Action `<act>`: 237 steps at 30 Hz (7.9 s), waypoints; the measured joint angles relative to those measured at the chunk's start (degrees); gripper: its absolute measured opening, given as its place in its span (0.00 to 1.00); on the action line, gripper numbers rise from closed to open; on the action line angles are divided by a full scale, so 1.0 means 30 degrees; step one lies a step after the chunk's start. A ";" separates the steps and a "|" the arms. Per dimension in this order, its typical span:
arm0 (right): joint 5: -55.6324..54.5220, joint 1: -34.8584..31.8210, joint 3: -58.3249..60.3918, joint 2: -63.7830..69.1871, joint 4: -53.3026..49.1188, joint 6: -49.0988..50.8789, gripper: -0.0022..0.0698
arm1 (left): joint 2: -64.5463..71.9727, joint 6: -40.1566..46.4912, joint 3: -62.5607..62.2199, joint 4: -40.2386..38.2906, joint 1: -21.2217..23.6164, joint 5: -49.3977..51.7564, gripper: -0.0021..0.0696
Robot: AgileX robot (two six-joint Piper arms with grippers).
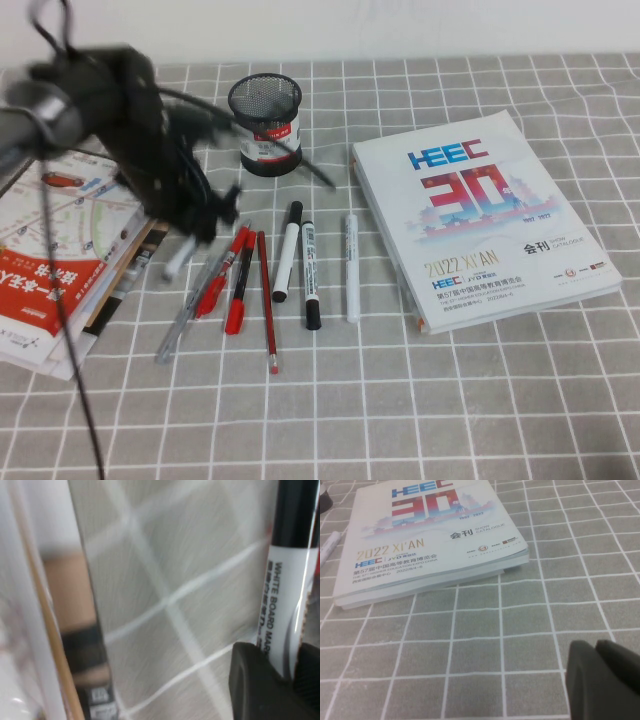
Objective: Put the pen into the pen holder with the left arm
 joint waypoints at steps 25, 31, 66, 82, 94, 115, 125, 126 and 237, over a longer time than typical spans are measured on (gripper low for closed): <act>0.0000 0.0000 0.0000 0.0000 0.0000 0.0000 0.01 | -0.6006 2.5374 0.7216 -2.8450 -0.0181 -1.5904 0.18; 0.0000 0.0000 0.0000 0.0000 0.0000 0.0000 0.01 | -0.5975 2.8973 0.6869 -3.0110 -0.0181 -1.4062 0.18; 0.0000 0.0000 0.0000 0.0000 0.0000 0.0000 0.01 | -0.5407 1.5138 0.6835 -1.7698 -0.0731 -1.5416 0.18; 0.0000 0.0000 0.0000 0.0000 0.0000 0.0000 0.01 | -0.5407 -0.1342 0.8849 -0.1289 -0.2576 -2.4771 0.18; 0.0000 0.0000 0.0000 0.0000 0.0000 0.0000 0.01 | -0.3692 -1.2252 0.9414 0.7239 -0.0947 -3.3203 0.18; 0.0000 0.0000 0.0000 0.0000 0.0000 0.0000 0.01 | 0.0944 -1.2777 0.6278 0.8075 -0.0504 -3.3603 0.18; 0.0000 0.0000 0.0000 0.0000 0.0000 0.0000 0.01 | 0.1253 -1.2777 0.6247 0.8639 -0.0420 -3.4174 0.18; 0.0000 0.0000 0.0000 0.0000 0.0000 0.0000 0.01 | 0.1253 -1.2777 0.6247 0.8639 -0.0420 -3.4174 0.18; 0.0000 0.0000 0.0000 0.0000 0.0280 0.0000 0.01 | -4.0178 -0.4911 3.3725 0.1093 0.2767 -1.3776 0.03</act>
